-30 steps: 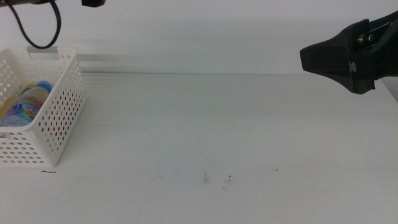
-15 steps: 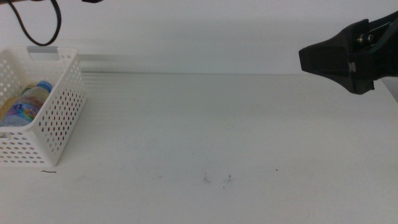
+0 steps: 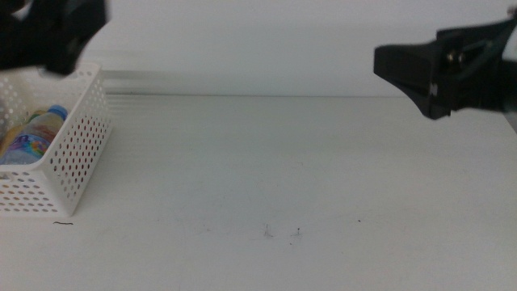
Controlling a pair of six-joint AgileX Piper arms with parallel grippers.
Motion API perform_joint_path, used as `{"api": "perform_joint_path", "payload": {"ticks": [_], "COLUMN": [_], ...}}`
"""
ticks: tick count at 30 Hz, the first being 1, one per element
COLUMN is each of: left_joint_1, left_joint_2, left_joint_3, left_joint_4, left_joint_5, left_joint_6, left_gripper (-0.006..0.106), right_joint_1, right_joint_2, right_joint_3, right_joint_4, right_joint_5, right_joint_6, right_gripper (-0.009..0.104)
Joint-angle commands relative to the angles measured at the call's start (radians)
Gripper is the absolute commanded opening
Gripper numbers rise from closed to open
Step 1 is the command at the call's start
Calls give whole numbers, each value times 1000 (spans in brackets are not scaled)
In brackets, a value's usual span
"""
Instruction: Use arms to grab the bottles and put them into the dustbin to the left of the table.
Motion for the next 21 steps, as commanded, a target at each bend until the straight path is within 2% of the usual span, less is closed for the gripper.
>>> {"api": "perform_joint_path", "payload": {"ticks": [1, 3, 8, 11, 17, 21], "left_joint_1": [37, 89, 201, 240, 258, 258], "left_joint_2": [-91, -158, -316, -418, -645, -755], "left_joint_3": [82, 137, 303, 426, 665, 771], "left_joint_4": [42, 45, 47, 5, -50, -50], "left_joint_5": [-20, -22, -101, -120, -121, -124], "left_joint_6": [-5, -5, -5, -5, -5, -5], "left_gripper": [91, 91, 91, 91, 91, 91], "right_joint_1": [-48, -87, -215, -305, -448, -529], "right_joint_2": [-39, -77, -218, -339, -641, -779], "right_joint_3": [97, 166, 347, 460, 706, 811], "right_joint_4": [31, 57, 61, 64, 64, 64], "right_joint_5": [-134, -159, -159, -162, -258, -285], "right_joint_6": [-7, -7, -7, -7, -7, -7], "right_gripper": [88, 88, 88, 88, 88, 88]}}
